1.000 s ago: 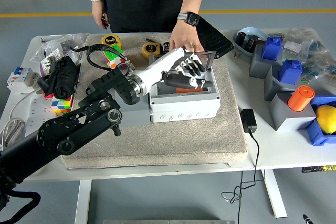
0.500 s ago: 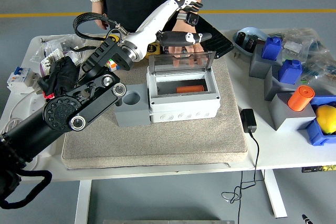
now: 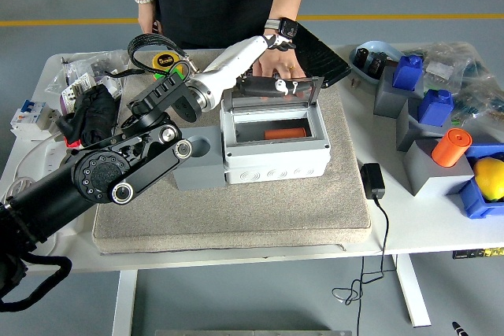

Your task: Fetch the battery,place it into the box,close the lid of the box

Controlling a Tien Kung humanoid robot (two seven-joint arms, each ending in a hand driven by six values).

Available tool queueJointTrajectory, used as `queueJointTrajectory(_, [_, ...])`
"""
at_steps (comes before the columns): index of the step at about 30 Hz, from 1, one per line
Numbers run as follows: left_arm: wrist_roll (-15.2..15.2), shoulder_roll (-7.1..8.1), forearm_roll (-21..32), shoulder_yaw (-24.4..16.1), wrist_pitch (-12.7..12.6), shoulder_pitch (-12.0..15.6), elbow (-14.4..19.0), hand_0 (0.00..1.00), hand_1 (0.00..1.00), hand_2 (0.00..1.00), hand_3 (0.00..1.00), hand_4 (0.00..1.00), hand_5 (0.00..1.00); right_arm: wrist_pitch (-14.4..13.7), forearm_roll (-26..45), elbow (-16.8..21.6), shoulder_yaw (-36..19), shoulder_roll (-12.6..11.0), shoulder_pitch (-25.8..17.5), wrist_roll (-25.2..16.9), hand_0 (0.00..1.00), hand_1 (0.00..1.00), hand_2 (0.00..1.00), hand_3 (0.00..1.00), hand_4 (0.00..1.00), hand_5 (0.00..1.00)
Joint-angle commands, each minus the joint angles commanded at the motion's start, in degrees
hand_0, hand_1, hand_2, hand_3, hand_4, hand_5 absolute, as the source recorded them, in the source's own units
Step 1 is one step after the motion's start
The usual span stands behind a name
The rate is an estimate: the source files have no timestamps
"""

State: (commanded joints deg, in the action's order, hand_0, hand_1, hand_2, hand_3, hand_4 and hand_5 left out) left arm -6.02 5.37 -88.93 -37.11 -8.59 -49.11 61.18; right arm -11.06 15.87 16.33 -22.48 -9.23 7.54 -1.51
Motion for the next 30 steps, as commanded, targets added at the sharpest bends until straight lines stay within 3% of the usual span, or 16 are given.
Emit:
queueJointTrajectory(1, [-0.31, 0.22, -0.03, 0.60, 0.21, 0.03, 0.49, 0.813, 0.761, 0.721, 0.744, 0.998, 0.646, -0.01, -0.06, 0.01, -0.08, -0.01, -0.02, -0.01, 0.727, 0.666, 0.653, 0.599, 0.998, 0.609])
queueJointTrajectory(2, [-0.67, 0.43, -0.03, 1.29, 0.46, 0.04, 0.94, 0.765, 0.692, 0.672, 0.710, 0.998, 0.637, 0.00, -0.07, 0.00, -0.10, -0.01, -0.08, -0.01, 0.727, 0.665, 0.653, 0.599, 0.998, 0.610])
queueJointTrajectory(7, [-2.33, 0.94, -0.22, 3.58, 1.68, -0.07, 1.41, 0.765, 0.692, 0.672, 0.710, 0.998, 0.637, 0.20, 0.21, -0.14, 0.20, 0.10, -0.32, 0.05, 0.727, 0.665, 0.653, 0.599, 0.998, 0.610])
queueJointTrajectory(8, [-2.73, 1.02, -0.31, 3.85, 1.95, -0.06, 1.41, 0.712, 0.666, 0.664, 0.705, 0.998, 0.628, 0.20, 0.21, -0.14, 0.19, 0.11, -0.35, 0.04, 0.727, 0.665, 0.653, 0.599, 0.998, 0.610])
queueJointTrajectory(10, [-3.51, 1.36, -0.54, 4.46, 2.49, 0.12, 1.53, 0.712, 0.666, 0.664, 0.705, 0.998, 0.628, 0.19, -0.01, -0.11, -0.05, 0.09, -0.35, 0.03, 0.727, 0.665, 0.653, 0.599, 0.998, 0.610])
queueJointTrajectory(23, [-5.34, 3.21, 0.88, 3.95, 3.90, 2.85, 8.66, 0.683, 0.639, 0.654, 0.694, 0.998, 0.609, 0.11, -0.73, -0.03, -1.02, 0.00, -0.65, 0.07, 0.727, 0.665, 0.653, 0.599, 0.998, 0.610])
queueJointTrajectory(30, [-5.67, 3.66, 1.58, 3.78, 4.22, 4.10, 10.70, 0.673, 0.633, 0.652, 0.692, 0.998, 0.604, 0.04, -1.20, 0.09, -1.38, 0.07, -0.69, -0.04, 0.727, 0.665, 0.653, 0.599, 0.998, 0.610])
